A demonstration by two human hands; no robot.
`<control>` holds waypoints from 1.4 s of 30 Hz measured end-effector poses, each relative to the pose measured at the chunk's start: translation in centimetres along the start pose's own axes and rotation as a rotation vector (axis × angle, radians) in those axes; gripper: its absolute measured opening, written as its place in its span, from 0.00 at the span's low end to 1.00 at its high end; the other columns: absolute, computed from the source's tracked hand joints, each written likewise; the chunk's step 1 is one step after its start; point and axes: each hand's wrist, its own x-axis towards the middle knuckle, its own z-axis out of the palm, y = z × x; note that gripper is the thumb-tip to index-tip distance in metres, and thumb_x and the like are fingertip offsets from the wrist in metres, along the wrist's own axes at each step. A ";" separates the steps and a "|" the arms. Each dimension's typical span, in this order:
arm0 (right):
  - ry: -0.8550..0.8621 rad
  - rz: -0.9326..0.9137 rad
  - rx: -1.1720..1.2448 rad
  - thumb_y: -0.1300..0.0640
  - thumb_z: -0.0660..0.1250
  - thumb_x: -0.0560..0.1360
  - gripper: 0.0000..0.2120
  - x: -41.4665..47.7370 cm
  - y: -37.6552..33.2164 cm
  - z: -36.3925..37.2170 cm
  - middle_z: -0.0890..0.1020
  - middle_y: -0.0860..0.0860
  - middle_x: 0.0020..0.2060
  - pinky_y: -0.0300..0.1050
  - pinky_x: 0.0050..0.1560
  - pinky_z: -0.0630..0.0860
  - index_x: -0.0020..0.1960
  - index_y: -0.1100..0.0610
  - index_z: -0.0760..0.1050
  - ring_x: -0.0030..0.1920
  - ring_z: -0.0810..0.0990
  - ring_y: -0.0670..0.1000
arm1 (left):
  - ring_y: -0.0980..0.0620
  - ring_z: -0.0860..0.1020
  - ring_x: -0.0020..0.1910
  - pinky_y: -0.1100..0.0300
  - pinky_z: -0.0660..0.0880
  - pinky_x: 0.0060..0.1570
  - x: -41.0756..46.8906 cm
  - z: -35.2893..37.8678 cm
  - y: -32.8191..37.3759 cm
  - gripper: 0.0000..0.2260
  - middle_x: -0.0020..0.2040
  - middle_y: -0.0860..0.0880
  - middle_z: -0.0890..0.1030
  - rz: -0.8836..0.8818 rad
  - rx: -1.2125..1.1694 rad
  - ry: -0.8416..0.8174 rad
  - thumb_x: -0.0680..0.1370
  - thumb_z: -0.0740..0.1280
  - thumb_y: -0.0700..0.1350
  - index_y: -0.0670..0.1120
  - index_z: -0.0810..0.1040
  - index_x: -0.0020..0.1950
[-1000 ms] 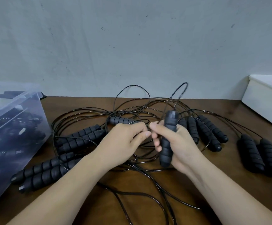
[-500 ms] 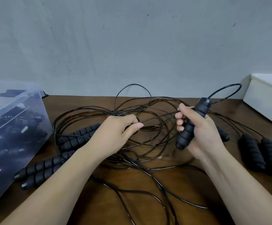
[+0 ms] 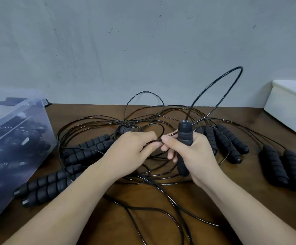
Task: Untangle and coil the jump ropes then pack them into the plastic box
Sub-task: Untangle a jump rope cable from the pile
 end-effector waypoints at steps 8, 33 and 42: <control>0.195 -0.033 0.201 0.62 0.74 0.79 0.08 1.1 -1.7 -1.9 0.85 0.57 0.36 0.43 0.33 0.75 0.47 0.68 0.81 0.31 0.77 0.50 | 0.56 0.78 0.40 0.64 0.71 0.39 0.3 -0.9 -0.4 0.10 0.36 0.55 0.78 -0.064 -0.006 0.054 0.86 0.62 0.56 0.55 0.79 0.50; 0.022 0.035 0.251 0.61 0.74 0.78 0.05 0.2 -1.9 -0.7 0.84 0.60 0.36 0.43 0.32 0.73 0.45 0.61 0.81 0.31 0.75 0.52 | 0.57 0.77 0.40 0.66 0.68 0.38 0.4 -0.6 -0.4 0.09 0.36 0.57 0.77 -0.034 -0.024 0.072 0.85 0.65 0.54 0.53 0.80 0.49; 0.160 -0.031 0.374 0.59 0.73 0.78 0.08 1.2 -2.9 -2.3 0.83 0.57 0.37 0.42 0.33 0.72 0.44 0.60 0.78 0.31 0.73 0.51 | 0.57 0.77 0.41 0.65 0.69 0.38 0.4 -2.0 -1.3 0.10 0.37 0.55 0.78 -0.105 -0.020 0.116 0.86 0.64 0.55 0.53 0.80 0.49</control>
